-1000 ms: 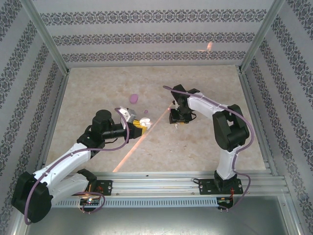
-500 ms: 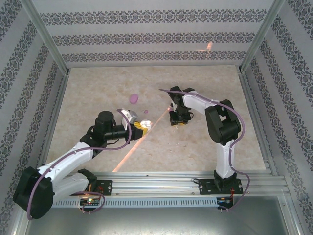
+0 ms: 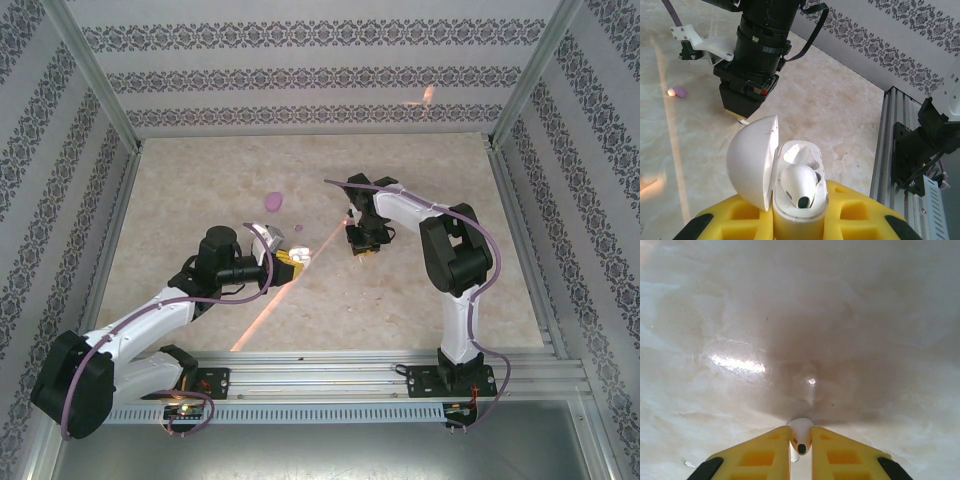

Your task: Insert the wireless bluetooth earbuds into the charging case

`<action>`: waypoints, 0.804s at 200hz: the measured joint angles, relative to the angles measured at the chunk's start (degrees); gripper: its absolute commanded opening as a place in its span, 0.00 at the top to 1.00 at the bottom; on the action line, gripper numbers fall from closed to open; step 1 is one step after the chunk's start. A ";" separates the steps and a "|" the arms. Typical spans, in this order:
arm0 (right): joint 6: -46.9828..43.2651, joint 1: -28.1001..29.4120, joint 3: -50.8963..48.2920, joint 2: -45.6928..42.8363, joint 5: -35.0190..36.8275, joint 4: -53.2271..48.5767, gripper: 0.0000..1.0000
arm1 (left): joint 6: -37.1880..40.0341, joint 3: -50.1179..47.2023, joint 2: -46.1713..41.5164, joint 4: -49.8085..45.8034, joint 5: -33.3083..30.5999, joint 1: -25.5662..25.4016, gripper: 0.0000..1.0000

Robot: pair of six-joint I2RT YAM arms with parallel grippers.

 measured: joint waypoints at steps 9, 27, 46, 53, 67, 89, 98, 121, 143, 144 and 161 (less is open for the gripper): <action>0.07 0.00 -0.02 0.00 -0.09 0.02 0.86 | 0.00 0.00 0.00 0.02 0.15 0.00 0.97; 0.17 0.00 -0.15 -0.13 -0.33 0.09 0.87 | 0.00 0.00 -0.02 0.02 0.48 0.00 0.97; 0.37 0.11 -0.52 -0.46 -0.76 0.22 0.88 | 0.00 0.00 -0.11 0.00 0.55 0.00 0.97; 0.39 0.20 -0.74 -0.61 -0.96 0.31 0.88 | 0.00 0.00 -0.22 0.00 0.55 0.00 0.97; 0.48 0.59 -0.96 -0.94 -1.16 0.35 0.89 | 0.00 0.00 -0.59 0.02 0.52 0.00 0.97; 0.72 1.25 -1.14 -1.77 -1.44 0.46 0.90 | -0.07 0.00 -1.05 0.17 0.55 0.00 0.97; 0.87 1.55 -1.14 -2.10 -1.51 0.57 0.90 | -0.20 0.00 -1.09 0.48 0.55 0.00 0.97; 1.51 2.27 -1.16 -3.04 -1.51 0.98 0.91 | -0.42 -0.09 -1.14 1.38 0.55 0.00 0.97; 1.90 3.37 -1.49 -4.83 -1.49 1.81 0.92 | -0.44 -0.11 -1.14 1.68 0.55 0.00 0.97; 1.90 3.43 -1.53 -5.01 -1.49 1.86 0.92 | -0.46 -0.11 -1.14 1.70 0.55 0.00 0.97; 2.25 4.50 -1.68 -7.56 -1.46 2.25 0.93 | -0.79 -0.11 -1.14 1.75 0.55 0.00 0.97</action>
